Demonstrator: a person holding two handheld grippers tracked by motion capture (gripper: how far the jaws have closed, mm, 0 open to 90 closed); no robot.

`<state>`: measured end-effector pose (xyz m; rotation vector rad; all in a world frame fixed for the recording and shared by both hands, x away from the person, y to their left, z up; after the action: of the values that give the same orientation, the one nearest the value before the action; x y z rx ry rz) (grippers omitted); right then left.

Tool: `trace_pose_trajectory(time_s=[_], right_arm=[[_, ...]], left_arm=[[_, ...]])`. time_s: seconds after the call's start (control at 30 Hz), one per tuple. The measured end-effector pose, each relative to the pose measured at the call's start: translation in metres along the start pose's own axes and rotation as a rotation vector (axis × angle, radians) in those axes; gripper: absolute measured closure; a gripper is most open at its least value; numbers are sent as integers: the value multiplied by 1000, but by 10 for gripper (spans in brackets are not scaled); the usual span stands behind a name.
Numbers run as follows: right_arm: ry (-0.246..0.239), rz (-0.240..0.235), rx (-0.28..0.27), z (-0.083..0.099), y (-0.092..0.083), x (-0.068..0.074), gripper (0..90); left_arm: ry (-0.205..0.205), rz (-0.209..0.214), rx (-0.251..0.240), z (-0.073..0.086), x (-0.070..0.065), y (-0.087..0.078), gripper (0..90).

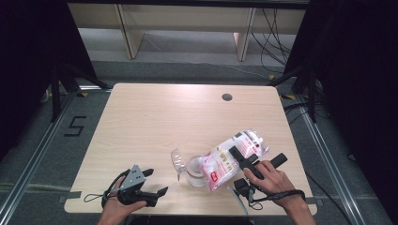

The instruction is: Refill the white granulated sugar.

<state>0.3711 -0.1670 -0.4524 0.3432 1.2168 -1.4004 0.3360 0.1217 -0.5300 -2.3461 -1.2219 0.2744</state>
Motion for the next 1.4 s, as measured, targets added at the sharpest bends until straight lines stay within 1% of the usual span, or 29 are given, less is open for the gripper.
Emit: trace_pose_trajectory(time_s=[0.03, 0.2, 0.23, 0.4, 0.47, 0.5, 0.57, 0.6, 0.63, 0.67, 0.7, 0.77, 0.8, 0.83, 0.87, 0.9, 0.93, 0.97, 1.0, 1.03, 1.07, 1.13, 1.2, 1.23, 1.27, 1.3, 1.33, 1.37, 1.4], right_arm=[[-2, -9, 5, 0, 0, 0, 650], [-4, -3, 1, 0, 0, 0, 650], [2, -4, -2, 0, 0, 0, 650], [-10, 0, 2, 0, -1, 0, 651], [-12, -1, 3, 0, -1, -1, 651], [-13, 1, 4, 0, -1, -1, 651], [-14, 2, 6, 1, -2, -1, 652], [-15, 2, 5, 1, -2, -1, 653], [-19, 5, 5, 1, -2, -2, 653], [-17, 7, 5, 1, -2, -2, 654], [-20, 6, 6, 1, -3, -2, 654], [-18, 8, 7, 2, -3, -3, 655], [-10, 10, 5, 2, -3, -3, 654], [-15, 13, 6, 2, -4, -4, 655], [-20, 14, 11, 3, -5, -4, 655], [-10, 10, 11, 3, -5, -3, 655], [-20, 13, 11, 3, -5, -4, 655], [-16, 13, 12, 3, -5, -4, 655], [-23, 14, 12, 3, -5, -4, 655], [-25, 18, 10, 3, -5, -4, 656], [-27, 18, 9, 3, -5, -4, 656], [-31, 9, 12, 2, -5, -4, 656], [-32, 5, 11, 2, -6, -4, 656], [-30, 8, 10, 2, -5, -4, 656], [-31, 5, 11, 2, -5, -4, 656], [-31, 5, 11, 2, -6, -4, 656], [-33, 5, 11, 2, -6, -4, 656], [-32, 4, 11, 2, -6, -4, 657], [-34, 5, 11, 2, -6, -4, 657]], left_arm=[[-16, -2, 3, 0, -1, 0, 162], [-19, 1, 3, 0, -2, 0, 162], [-19, 0, 2, 0, -1, 0, 162], [-20, 1, 2, 0, -1, 0, 162], [8, 3, -3, 0, 0, 0, 162], [-22, 1, 2, 0, -2, 0, 162], [-19, 2, 2, 0, -1, 0, 162], [-12, 2, 2, 0, -1, 0, 162], [7, 3, -2, 0, 0, 0, 162], [8, 3, -3, 0, 0, 0, 162], [-14, 1, 2, 0, -1, 0, 162], [9, 3, -2, 0, 0, 0, 162], [7, 3, -3, 0, 0, 0, 162], [-21, 1, 2, 0, -1, 0, 162], [-15, 1, 2, 0, -1, 0, 162], [0, 2, 0, 0, 0, 0, 162], [8, 2, -2, 0, 0, 0, 162], [6, 2, -3, 0, 0, 0, 162], [-16, -3, 4, 0, -1, 0, 162], [-18, 1, 3, 0, -1, 0, 162], [-1, 2, -1, 0, 0, 0, 162], [11, 0, -1, 0, 1, 0, 162], [12, 0, -1, 0, 1, 0, 162], [27, -3, 8, 0, 2, -1, 162], [1, 2, -4, -1, 0, 0, 162], [-21, -3, 3, 0, -1, -1, 162], [-19, -5, 4, 0, -1, -1, 162], [-7, -5, 2, 0, 0, 0, 162], [33, -6, 11, 1, 3, -1, 162]])
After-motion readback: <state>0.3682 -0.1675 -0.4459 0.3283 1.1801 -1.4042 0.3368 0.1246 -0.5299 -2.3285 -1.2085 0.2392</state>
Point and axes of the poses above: each handheld gripper's, and its own axes: y roughly forward along the jaws, z roughly out of its underside, x roughly to its left, the point moved 7 cm from there along y, roughly forward along the jaws, and after that the axes turned 14 degrees about -z, right-handed, at the moved point
